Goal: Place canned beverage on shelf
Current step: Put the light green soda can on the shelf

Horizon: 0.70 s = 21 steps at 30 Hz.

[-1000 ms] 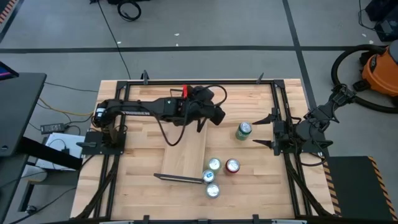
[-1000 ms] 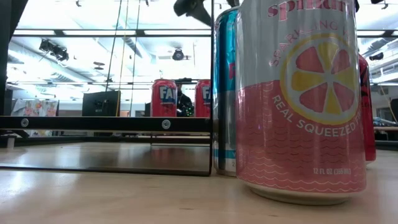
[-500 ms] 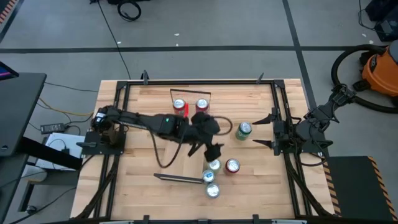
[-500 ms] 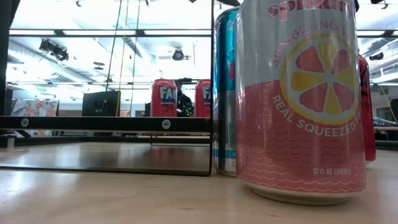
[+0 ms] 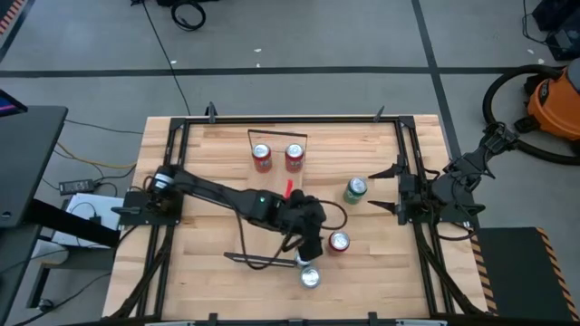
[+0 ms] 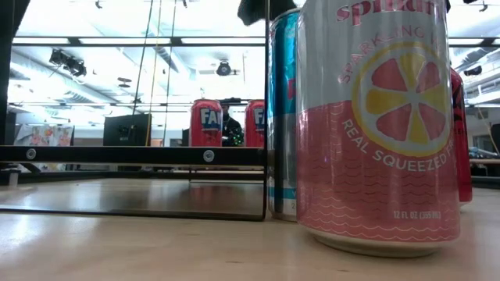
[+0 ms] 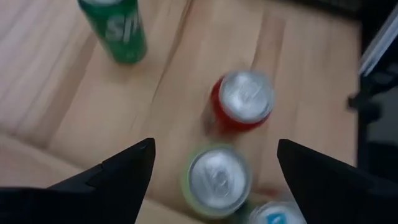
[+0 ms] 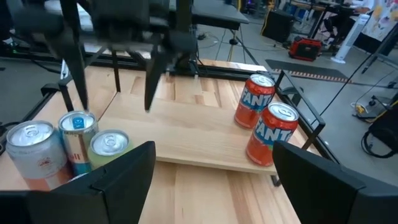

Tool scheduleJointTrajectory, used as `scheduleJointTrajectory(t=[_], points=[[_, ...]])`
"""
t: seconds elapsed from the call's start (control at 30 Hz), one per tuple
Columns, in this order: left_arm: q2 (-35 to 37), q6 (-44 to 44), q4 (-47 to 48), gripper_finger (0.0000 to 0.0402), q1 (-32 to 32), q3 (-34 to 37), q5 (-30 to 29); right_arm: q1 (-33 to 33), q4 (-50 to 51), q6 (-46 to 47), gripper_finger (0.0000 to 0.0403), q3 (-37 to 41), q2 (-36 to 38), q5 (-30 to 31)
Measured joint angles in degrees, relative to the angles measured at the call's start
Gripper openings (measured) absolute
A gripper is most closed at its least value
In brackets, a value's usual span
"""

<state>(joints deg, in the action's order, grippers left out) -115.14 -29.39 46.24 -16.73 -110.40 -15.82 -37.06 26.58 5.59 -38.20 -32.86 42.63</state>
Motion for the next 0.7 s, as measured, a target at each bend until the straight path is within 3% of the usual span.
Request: scheduleJointTrajectory(t=[0.2,0.5,0.7], points=[[-2.5,0.5,-0.2,0.0347,0.0,-1.0,1.2,0.1,-0.4,-0.7,0.0334,0.0,-0.2,2.5],[-6.2,0.9,10.6,0.0347,0.0,-10.7,1.3,0.9,-2.7,-3.0,0.0334,0.0,-0.7,4.3],[-7.6,0.4,8.5,0.0347,-0.1,-11.0,3.5,2.1,-3.0,-4.1,0.0334,0.0,-0.7,4.2]])
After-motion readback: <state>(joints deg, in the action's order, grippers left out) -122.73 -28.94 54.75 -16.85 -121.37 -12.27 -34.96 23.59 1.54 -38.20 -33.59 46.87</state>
